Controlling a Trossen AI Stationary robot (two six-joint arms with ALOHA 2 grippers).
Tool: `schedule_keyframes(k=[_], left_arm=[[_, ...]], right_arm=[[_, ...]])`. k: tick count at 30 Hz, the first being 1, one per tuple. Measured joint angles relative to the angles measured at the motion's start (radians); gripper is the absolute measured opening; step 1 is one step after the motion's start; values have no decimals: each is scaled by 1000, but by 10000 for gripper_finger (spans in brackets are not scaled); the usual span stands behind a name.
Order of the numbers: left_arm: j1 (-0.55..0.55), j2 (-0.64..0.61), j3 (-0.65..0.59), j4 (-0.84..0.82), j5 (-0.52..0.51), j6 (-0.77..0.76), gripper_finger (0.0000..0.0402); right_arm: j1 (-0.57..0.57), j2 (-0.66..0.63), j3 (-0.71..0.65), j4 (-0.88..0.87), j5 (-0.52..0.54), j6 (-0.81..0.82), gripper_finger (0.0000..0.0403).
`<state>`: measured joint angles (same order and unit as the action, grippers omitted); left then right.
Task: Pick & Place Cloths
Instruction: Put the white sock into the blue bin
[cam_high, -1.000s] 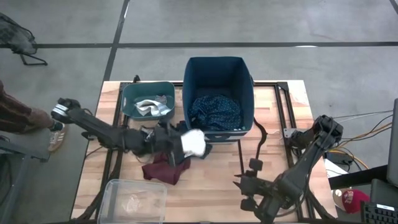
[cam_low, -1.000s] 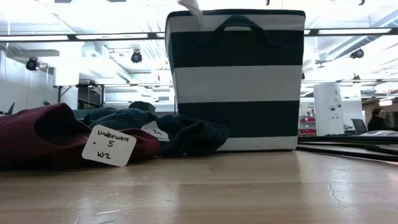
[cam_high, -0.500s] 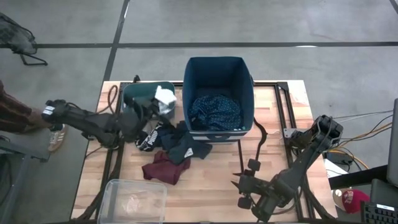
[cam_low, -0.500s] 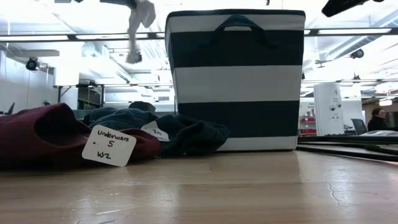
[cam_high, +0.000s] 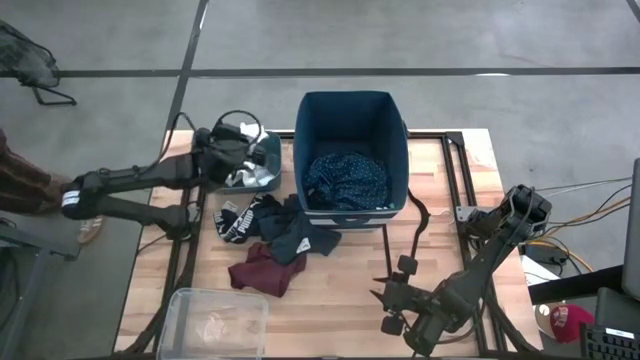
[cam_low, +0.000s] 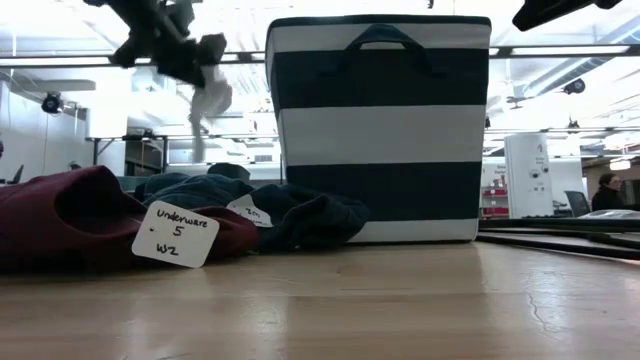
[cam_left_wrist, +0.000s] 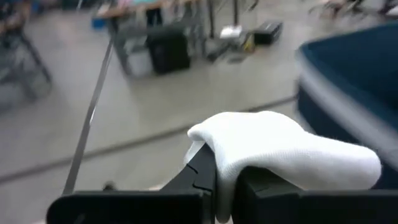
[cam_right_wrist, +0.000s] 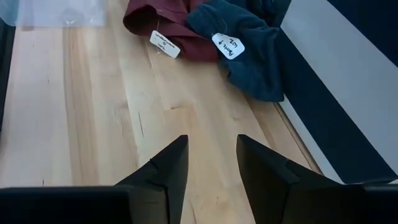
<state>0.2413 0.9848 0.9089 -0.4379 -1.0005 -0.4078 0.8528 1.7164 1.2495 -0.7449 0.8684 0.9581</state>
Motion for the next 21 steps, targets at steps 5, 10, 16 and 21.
schedule_keyframes(k=[5,10,16,21], left_arm=[[48,2,-1,-142,64,-114,23],[48,2,-1,-149,102,-116,50],[52,3,-1,-168,103,-131,132],[52,4,-1,-192,121,-177,197]], right_arm=[[0,0,0,4,27,-2,108],[0,0,0,9,53,-2,86],[0,0,-1,25,52,-13,64],[0,0,-1,26,52,-15,50]])
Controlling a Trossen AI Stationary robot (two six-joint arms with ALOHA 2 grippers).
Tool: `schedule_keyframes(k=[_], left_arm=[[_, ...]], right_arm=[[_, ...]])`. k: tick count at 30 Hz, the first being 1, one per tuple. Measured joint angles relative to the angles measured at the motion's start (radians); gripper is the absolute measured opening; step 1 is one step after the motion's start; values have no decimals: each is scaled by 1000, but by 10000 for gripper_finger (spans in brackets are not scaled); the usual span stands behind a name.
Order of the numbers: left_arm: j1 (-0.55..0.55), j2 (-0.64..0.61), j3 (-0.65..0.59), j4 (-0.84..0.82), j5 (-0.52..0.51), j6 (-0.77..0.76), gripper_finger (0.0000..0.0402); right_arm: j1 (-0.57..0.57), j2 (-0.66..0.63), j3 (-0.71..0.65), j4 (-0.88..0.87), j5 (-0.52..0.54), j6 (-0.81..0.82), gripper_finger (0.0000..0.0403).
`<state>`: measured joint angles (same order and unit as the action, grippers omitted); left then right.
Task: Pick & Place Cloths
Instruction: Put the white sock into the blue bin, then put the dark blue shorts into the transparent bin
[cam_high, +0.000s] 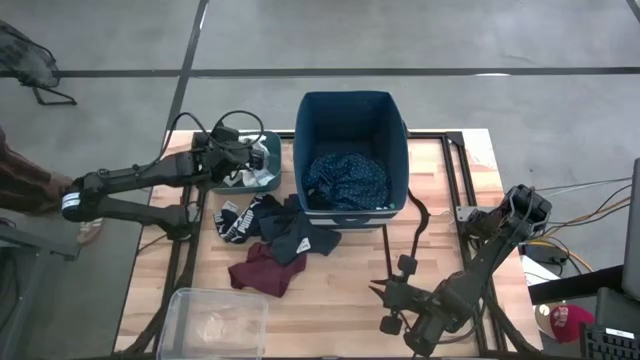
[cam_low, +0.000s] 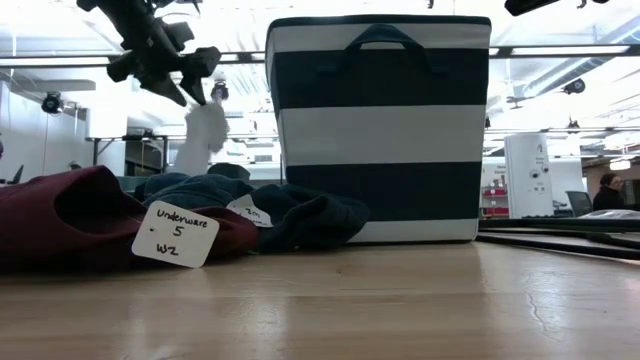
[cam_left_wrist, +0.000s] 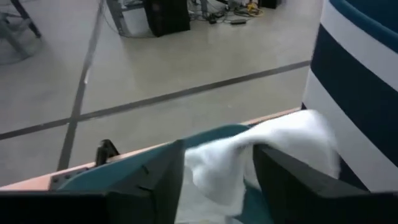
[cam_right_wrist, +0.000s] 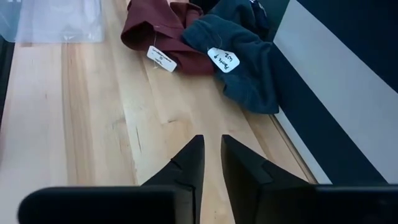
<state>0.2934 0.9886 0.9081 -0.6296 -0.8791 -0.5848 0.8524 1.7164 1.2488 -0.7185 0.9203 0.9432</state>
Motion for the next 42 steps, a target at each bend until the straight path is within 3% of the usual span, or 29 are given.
schedule_keyframes(k=[4,9,16,19,28,32,36,42], left_arm=[[-1,-1,0,2,84,-14,224],[-5,-6,0,8,182,-4,229],[-69,-5,-17,12,477,56,229],[-137,-6,-32,37,553,58,229],[-438,12,-65,121,563,87,229],[-547,59,-83,198,478,55,229],[-578,133,-98,201,407,36,229],[-577,262,-103,202,452,9,229]], right_arm=[[0,0,-8,5,0,0,43],[-2,0,-21,23,0,0,50],[-3,0,-28,29,-1,0,70],[-3,0,-28,37,3,-1,79],[-3,0,-29,53,15,-2,102],[-3,0,-29,53,23,-2,107],[-3,0,-29,54,25,-2,103],[-2,0,-30,56,25,-2,79]])
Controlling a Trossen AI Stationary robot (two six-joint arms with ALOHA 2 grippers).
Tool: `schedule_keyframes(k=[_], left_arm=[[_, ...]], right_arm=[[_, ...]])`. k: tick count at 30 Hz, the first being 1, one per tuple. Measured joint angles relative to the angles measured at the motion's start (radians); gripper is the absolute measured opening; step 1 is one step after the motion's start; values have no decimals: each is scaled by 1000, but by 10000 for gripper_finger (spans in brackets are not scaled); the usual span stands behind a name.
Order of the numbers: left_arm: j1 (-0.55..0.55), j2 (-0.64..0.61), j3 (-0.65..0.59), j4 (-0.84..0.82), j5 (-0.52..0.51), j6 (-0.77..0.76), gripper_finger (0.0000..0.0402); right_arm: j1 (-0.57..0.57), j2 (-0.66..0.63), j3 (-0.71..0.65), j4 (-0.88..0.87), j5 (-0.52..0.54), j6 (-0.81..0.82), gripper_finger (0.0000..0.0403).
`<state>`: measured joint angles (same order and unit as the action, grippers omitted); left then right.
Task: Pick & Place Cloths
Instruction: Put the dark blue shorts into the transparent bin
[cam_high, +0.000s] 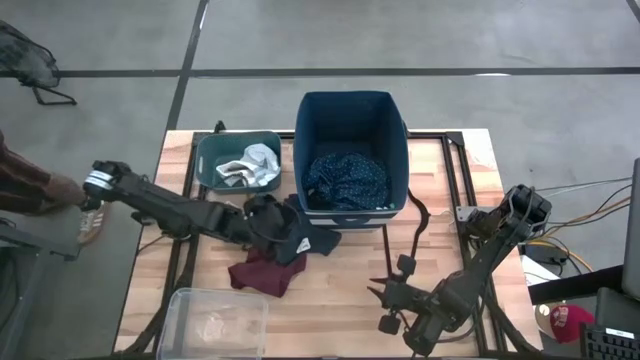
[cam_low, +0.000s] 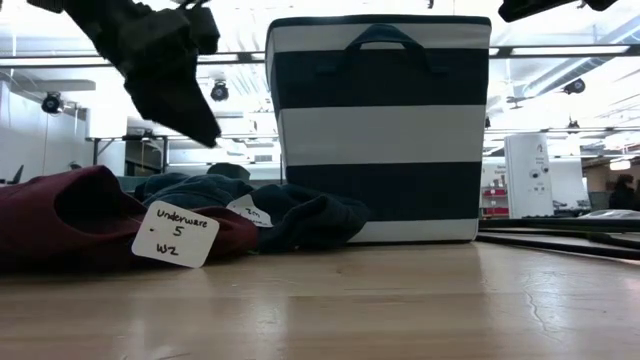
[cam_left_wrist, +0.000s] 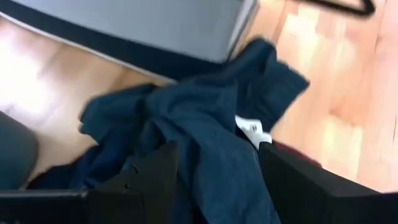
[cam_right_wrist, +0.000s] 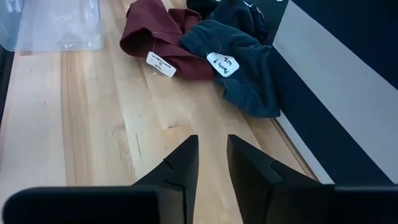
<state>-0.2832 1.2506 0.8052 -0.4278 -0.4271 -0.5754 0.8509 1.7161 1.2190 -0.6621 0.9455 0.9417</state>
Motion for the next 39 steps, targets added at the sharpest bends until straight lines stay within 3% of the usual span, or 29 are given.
schedule_keyframes(k=[16,21,28,32,39], left_arm=[[3,193,4,1,58,22,215],[2,186,4,2,68,43,157],[2,163,13,-2,68,96,15],[-5,132,46,-17,68,110,12],[-36,33,170,-205,30,71,6]], right_arm=[[0,0,-52,70,0,1,40],[0,0,-65,79,0,1,51],[0,0,-66,97,0,0,69],[-1,0,-66,97,0,-1,79],[-1,0,-68,100,-1,-1,92]])
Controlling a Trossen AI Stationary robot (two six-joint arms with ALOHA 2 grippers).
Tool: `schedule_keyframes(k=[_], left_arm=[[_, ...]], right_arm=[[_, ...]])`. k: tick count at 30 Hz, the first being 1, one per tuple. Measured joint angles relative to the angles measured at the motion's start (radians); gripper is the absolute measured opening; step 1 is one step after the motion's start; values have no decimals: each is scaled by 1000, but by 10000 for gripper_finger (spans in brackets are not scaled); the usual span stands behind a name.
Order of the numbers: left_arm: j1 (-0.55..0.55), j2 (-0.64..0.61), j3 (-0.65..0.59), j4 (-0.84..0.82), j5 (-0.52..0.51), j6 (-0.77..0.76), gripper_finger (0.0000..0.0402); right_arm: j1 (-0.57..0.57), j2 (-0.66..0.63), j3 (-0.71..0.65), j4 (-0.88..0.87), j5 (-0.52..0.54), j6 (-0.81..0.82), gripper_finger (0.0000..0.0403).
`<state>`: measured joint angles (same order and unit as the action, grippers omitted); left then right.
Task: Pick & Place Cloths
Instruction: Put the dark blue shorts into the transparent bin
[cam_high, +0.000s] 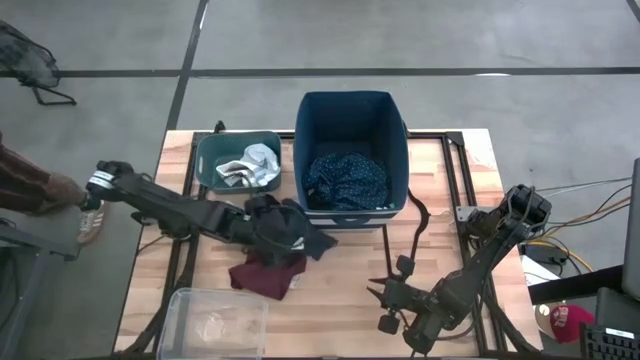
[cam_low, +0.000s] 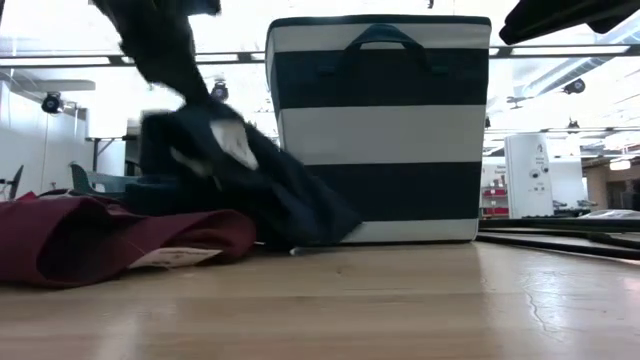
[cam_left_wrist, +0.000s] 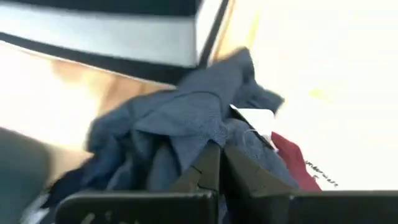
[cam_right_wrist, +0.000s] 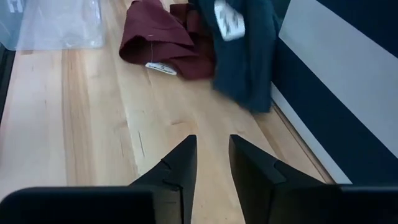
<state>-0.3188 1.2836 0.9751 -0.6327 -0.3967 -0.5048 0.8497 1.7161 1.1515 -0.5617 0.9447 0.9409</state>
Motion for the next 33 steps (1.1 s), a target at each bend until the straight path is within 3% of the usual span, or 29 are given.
schedule_keyframes(k=[6,13,16,22,27,33], left_arm=[[-79,-99,150,-185,-143,-61,5],[-236,-188,319,-235,-269,-52,3],[-314,-207,389,-236,-272,-48,3],[-509,-201,499,-234,-360,-44,2],[-672,-161,539,-217,-460,-43,2],[-834,-118,545,-105,-468,-42,2]], right_arm=[[0,0,-11,7,0,1,100],[-3,0,-42,23,0,-1,99],[-6,0,-61,21,0,-1,88],[-12,-17,-76,12,0,-18,19],[-41,-87,-101,10,-25,-79,8],[-55,-237,-210,25,-21,-105,8]])
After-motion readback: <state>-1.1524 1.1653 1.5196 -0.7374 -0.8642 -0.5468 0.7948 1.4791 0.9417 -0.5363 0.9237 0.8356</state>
